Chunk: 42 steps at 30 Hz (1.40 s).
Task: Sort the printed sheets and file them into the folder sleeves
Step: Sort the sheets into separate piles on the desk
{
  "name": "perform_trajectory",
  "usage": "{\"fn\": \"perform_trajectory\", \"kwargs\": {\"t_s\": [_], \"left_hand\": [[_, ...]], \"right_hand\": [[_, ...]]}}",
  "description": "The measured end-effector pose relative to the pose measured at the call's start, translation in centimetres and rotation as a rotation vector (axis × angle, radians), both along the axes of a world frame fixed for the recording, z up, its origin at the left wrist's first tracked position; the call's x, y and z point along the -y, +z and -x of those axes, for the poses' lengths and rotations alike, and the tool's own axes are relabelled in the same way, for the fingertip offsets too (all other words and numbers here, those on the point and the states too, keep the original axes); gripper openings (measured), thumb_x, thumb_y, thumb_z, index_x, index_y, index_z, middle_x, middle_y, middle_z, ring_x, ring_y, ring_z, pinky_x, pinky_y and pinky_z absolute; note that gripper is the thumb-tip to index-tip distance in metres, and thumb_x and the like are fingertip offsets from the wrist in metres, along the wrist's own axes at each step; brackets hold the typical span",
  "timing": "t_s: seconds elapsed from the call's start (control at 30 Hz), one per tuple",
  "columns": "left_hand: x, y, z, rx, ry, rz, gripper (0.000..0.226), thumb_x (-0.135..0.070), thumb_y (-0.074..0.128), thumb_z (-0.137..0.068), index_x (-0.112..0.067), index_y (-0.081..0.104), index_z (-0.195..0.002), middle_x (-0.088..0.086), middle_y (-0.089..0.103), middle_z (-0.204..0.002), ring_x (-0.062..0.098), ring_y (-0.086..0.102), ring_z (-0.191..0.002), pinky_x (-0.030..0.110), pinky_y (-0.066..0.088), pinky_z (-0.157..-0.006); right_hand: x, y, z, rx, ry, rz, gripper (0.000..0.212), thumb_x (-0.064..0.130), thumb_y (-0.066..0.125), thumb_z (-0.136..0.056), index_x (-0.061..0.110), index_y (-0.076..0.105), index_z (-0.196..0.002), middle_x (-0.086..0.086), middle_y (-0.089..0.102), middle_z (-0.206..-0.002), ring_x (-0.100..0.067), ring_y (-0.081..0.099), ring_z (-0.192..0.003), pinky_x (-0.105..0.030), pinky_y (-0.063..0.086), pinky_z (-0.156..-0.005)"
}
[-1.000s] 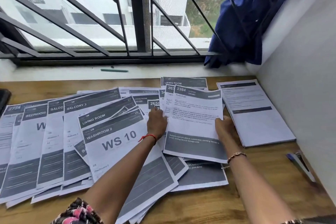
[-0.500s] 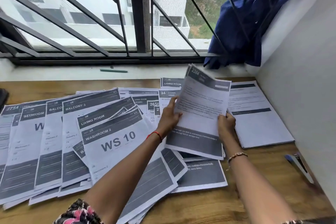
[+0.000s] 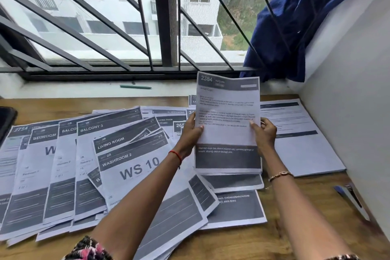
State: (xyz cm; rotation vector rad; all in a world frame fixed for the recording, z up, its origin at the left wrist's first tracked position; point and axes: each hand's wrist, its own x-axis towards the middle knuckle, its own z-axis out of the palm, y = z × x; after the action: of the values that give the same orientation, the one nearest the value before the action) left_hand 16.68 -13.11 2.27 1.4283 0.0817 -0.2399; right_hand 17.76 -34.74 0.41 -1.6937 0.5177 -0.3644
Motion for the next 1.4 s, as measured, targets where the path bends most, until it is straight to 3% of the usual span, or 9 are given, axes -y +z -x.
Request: {"fn": "perform_trajectory", "kwargs": {"t_s": [0.1, 0.2, 0.3, 0.4, 0.7, 0.83, 0.97, 1.23, 1.4], "left_hand": [[-0.1, 0.1, 0.1, 0.002, -0.081, -0.043, 0.036, -0.003, 0.041, -0.098, -0.010, 0.041, -0.133, 0.011, 0.053, -0.130, 0.020, 0.053, -0.114, 0.030, 0.047, -0.096], [-0.2, -1.2, -0.1, -0.006, 0.069, -0.381, 0.040, -0.014, 0.046, -0.098, -0.002, 0.042, -0.136, 0.015, 0.046, -0.137, 0.025, 0.047, -0.122, 0.033, 0.040, -0.102], [-0.8, -3.2, -0.1, -0.081, 0.214, -0.579, 0.023, -0.002, 0.053, -0.086, 0.004, 0.060, -0.107, 0.020, 0.061, -0.116, 0.036, 0.056, -0.109, 0.037, 0.046, -0.086], [-1.0, -3.2, 0.3, -0.108, 0.238, -0.641, 0.010, 0.007, 0.051, -0.079, -0.002, 0.046, -0.078, 0.027, 0.060, -0.099, 0.041, 0.055, -0.095, 0.041, 0.044, -0.072], [-0.1, -4.1, 0.2, -0.092, 0.166, -0.498, 0.025, 0.008, 0.052, -0.083, 0.003, 0.066, -0.104, 0.018, 0.067, -0.110, 0.032, 0.062, -0.100, 0.031, 0.050, -0.079], [0.6, -3.4, 0.7, -0.049, 0.080, -0.431, 0.029, -0.002, 0.041, -0.096, -0.003, 0.053, -0.123, 0.014, 0.060, -0.123, 0.028, 0.057, -0.109, 0.030, 0.047, -0.086], [1.4, -3.1, 1.3, 0.019, -0.100, -0.382, 0.048, -0.007, 0.054, -0.092, -0.009, 0.035, -0.137, 0.009, 0.049, -0.137, 0.025, 0.049, -0.123, 0.038, 0.042, -0.103], [1.9, -1.1, 1.1, 0.043, -0.059, -0.102, 0.058, 0.018, 0.036, -0.084, -0.014, 0.033, -0.133, 0.007, 0.051, -0.125, 0.021, 0.051, -0.115, 0.031, 0.044, -0.100], [2.2, 0.1, 0.8, 0.035, -0.061, 0.030, 0.063, 0.020, 0.035, -0.081, -0.019, 0.032, -0.131, 0.007, 0.054, -0.119, 0.020, 0.056, -0.107, 0.029, 0.053, -0.089]], "right_hand": [[0.5, 0.2, -0.7, 0.026, -0.055, -0.013, 0.023, 0.000, 0.063, -0.084, -0.008, 0.063, -0.106, -0.008, 0.063, -0.093, -0.009, 0.059, -0.070, -0.007, 0.047, -0.056], [1.5, 0.6, -1.0, 0.015, -0.190, -0.121, 0.023, -0.002, 0.060, -0.084, -0.006, 0.064, -0.106, 0.001, 0.062, -0.080, 0.002, 0.053, -0.059, -0.005, 0.044, -0.052], [2.6, 0.2, -0.6, -0.044, -0.218, -0.127, 0.022, -0.003, 0.060, -0.083, -0.006, 0.065, -0.104, -0.003, 0.061, -0.085, -0.002, 0.053, -0.060, -0.003, 0.041, -0.047], [3.0, -0.9, 0.4, -0.104, -0.222, -0.114, 0.025, -0.003, 0.060, -0.083, -0.007, 0.064, -0.107, -0.007, 0.059, -0.095, -0.013, 0.054, -0.070, -0.002, 0.039, -0.044], [2.7, -3.4, 2.1, -0.329, 0.023, 0.034, 0.026, -0.011, 0.060, -0.079, -0.009, 0.063, -0.105, -0.010, 0.061, -0.094, -0.012, 0.051, -0.061, -0.007, 0.039, -0.041], [3.0, -3.5, 1.9, -0.357, 0.111, 0.094, 0.027, -0.012, 0.058, -0.079, -0.009, 0.064, -0.105, -0.014, 0.064, -0.099, -0.021, 0.055, -0.082, -0.005, 0.041, -0.046], [3.1, -3.4, 1.8, -0.338, 0.151, 0.078, 0.034, -0.012, 0.054, -0.081, -0.005, 0.062, -0.113, -0.019, 0.064, -0.112, -0.023, 0.058, -0.091, -0.009, 0.048, -0.057], [2.3, -1.2, 1.6, -0.202, 0.098, 0.073, 0.028, -0.007, 0.055, -0.084, -0.003, 0.062, -0.111, -0.008, 0.061, -0.100, -0.020, 0.054, -0.081, -0.003, 0.041, -0.048], [1.9, 0.0, 0.6, -0.132, 0.128, -0.009, 0.026, 0.010, 0.066, -0.085, 0.003, 0.062, -0.109, -0.010, 0.064, -0.104, -0.019, 0.060, -0.087, -0.010, 0.048, -0.064]]}}
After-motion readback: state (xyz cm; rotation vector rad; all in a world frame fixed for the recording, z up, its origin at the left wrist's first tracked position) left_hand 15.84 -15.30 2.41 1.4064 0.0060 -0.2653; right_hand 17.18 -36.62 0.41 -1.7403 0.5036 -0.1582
